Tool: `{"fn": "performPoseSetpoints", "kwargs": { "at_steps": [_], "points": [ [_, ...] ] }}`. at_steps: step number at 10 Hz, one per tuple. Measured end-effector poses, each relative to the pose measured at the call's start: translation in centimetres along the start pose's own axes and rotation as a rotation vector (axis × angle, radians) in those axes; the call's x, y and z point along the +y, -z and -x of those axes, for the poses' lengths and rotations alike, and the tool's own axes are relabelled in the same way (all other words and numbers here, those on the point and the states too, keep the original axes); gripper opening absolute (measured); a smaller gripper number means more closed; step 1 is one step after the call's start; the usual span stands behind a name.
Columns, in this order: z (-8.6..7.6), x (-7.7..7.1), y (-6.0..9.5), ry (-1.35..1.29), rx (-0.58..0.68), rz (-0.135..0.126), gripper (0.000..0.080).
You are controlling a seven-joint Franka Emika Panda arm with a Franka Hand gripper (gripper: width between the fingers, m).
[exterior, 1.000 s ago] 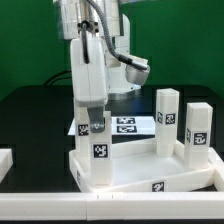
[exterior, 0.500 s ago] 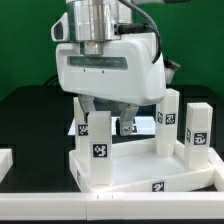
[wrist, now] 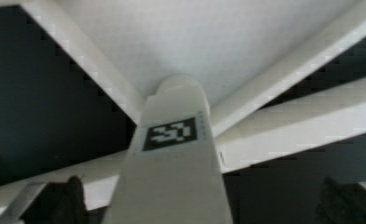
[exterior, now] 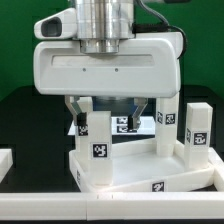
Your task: Assemble desk
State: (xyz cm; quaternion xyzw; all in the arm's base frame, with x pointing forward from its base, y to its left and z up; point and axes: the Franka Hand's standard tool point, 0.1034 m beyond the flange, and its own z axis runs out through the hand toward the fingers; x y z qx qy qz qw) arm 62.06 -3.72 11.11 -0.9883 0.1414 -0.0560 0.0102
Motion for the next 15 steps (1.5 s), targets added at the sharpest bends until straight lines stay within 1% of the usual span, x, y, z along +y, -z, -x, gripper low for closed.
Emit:
{"fn": "performPoseSetpoints", "kwargs": {
  "at_steps": [1, 2, 3, 4, 5, 6, 7, 8, 9, 10, 13, 14, 15],
  "points": [
    [0.04, 0.03, -0.05, -0.029, -0.001, 0.001, 0.0649],
    [0.04, 0.08, -0.08, -0.03, -0.001, 0.001, 0.0535],
    [0.05, 0.06, -0.11, -0.068, -0.001, -0.001, 0.0535],
    [0.0, 0.05, -0.14, -0.181, -0.001, -0.001, 0.0321],
    [-0.28, 0.02, -0.1, -0.32, 0.002, 0.003, 0.0321],
    [-0.27, -0.18, -0.2, -0.523, 0.007, 0.016, 0.0284],
    [-0.23, -0.37, -0.23, -0.698, 0.014, 0.021, 0.0284],
    [-0.11, -0.64, -0.31, -0.905, 0.01, 0.007, 0.0284],
    [-0.25, -0.29, -0.29, -1.086, -0.009, -0.035, 0.0284],
    [-0.45, 0.26, -0.31, -1.209, -0.022, -0.06, 0.0284],
    [-0.59, 0.16, -0.32, -1.389, -0.018, -0.062, 0.0284],
    [-0.5, 0.13, -0.33, -1.316, -0.017, -0.054, 0.0284],
    [-0.36, -0.02, -0.32, -1.1, -0.012, -0.035, 0.0284]
  ]
}}
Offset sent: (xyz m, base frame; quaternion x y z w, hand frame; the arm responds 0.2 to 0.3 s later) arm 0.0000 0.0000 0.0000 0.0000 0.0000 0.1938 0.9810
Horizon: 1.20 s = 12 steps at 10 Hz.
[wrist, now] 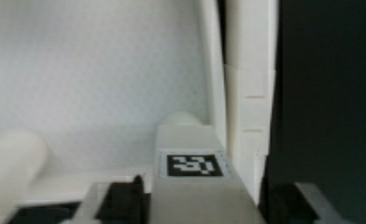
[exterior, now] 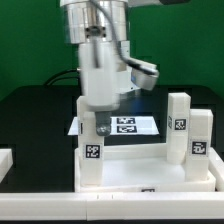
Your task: Assemble desk
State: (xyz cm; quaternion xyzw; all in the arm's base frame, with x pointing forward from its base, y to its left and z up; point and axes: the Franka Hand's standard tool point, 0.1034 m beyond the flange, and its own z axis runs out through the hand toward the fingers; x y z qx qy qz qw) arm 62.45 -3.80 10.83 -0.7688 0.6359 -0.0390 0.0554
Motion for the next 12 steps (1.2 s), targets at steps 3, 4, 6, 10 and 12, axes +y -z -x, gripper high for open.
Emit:
{"fn": "performPoseSetpoints", "kwargs": {
  "at_steps": [3, 4, 6, 10, 12],
  "points": [
    [-0.4, 0.4, -0.1, 0.412, -0.013, 0.008, 0.0581],
    [-0.4, 0.4, 0.0, 0.479, -0.011, 0.007, 0.0634],
    [-0.5, 0.4, 0.0, 0.596, -0.01, 0.007, 0.0647],
    [-2.1, 0.4, 0.6, 1.103, 0.019, 0.032, 0.0649],
    [-2.1, 0.5, 0.5, 1.059, 0.019, 0.033, 0.0626]
  ]
}}
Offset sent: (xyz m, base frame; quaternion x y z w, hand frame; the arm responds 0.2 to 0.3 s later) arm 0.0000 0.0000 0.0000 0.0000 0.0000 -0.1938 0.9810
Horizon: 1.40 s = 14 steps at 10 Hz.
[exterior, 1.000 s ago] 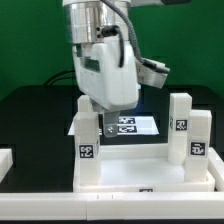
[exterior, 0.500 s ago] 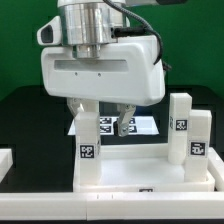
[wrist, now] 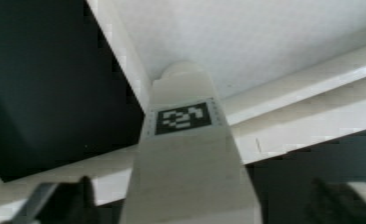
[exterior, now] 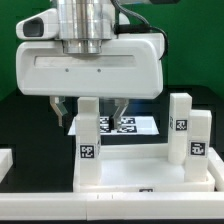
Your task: Assemble desk
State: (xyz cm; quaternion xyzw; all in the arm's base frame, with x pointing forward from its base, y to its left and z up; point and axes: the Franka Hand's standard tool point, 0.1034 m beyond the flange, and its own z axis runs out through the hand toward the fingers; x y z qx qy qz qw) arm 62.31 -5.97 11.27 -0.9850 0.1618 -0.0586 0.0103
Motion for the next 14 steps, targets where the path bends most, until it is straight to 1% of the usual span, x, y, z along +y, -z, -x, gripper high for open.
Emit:
{"fn": "performPoseSetpoints", "kwargs": {
  "at_steps": [1, 2, 3, 4, 6, 7, 8, 11, 12, 13, 14],
  "points": [
    [0.0, 0.0, 0.0, -0.056, 0.0, -0.001, 0.0439],
    [0.0, 0.0, -0.1, -0.152, -0.001, -0.001, 0.0439],
    [-0.1, -0.1, -0.1, -0.255, 0.008, 0.001, 0.0283],
    [-0.1, -0.6, -0.1, -0.399, 0.04, 0.002, 0.0284],
    [0.1, -1.0, -0.2, -0.805, 0.038, -0.014, 0.0284],
    [0.2, -1.1, -0.2, -1.061, 0.015, -0.045, 0.0284],
    [0.1, -0.6, -0.1, -1.138, 0.004, -0.059, 0.0284],
    [0.1, -0.7, -0.1, -1.32, 0.0, -0.059, 0.0285],
    [0.2, -0.8, 0.0, -1.438, -0.023, -0.06, 0.0285],
    [0.2, -0.8, 0.1, -1.587, -0.059, -0.069, 0.0285],
    [0.2, -0.9, 0.0, -1.71, -0.074, -0.089, 0.0285]
  ]
}}
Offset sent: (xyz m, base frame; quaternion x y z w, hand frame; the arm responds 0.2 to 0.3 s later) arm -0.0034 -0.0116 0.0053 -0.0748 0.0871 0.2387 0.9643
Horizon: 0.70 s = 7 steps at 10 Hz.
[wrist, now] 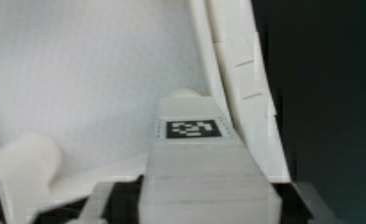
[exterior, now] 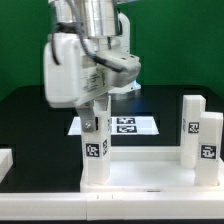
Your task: Assemble desk
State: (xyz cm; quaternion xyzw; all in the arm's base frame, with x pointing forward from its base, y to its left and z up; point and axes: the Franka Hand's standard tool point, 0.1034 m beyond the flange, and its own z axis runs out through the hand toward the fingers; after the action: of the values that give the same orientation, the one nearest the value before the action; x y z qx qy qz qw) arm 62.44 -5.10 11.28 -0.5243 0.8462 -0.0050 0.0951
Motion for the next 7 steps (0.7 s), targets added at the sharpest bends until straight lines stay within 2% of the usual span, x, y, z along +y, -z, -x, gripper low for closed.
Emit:
{"fn": "performPoseSetpoints", "kwargs": {
  "at_steps": [2, 3, 4, 5, 6, 7],
  "points": [
    [0.1, 0.1, -0.1, 0.07, 0.005, 0.004, 0.0285],
    [0.4, 0.3, -0.2, 0.194, 0.023, 0.011, 0.0451],
    [0.8, 0.5, -0.2, 0.367, 0.021, 0.015, 0.0451],
    [1.1, 0.7, -0.2, 0.544, 0.016, 0.019, 0.0597],
    [1.1, 0.7, -0.2, 0.671, 0.013, 0.023, 0.0639],
    [1.0, 0.7, -0.3, 0.675, 0.015, 0.022, 0.0647]
  ]
}}
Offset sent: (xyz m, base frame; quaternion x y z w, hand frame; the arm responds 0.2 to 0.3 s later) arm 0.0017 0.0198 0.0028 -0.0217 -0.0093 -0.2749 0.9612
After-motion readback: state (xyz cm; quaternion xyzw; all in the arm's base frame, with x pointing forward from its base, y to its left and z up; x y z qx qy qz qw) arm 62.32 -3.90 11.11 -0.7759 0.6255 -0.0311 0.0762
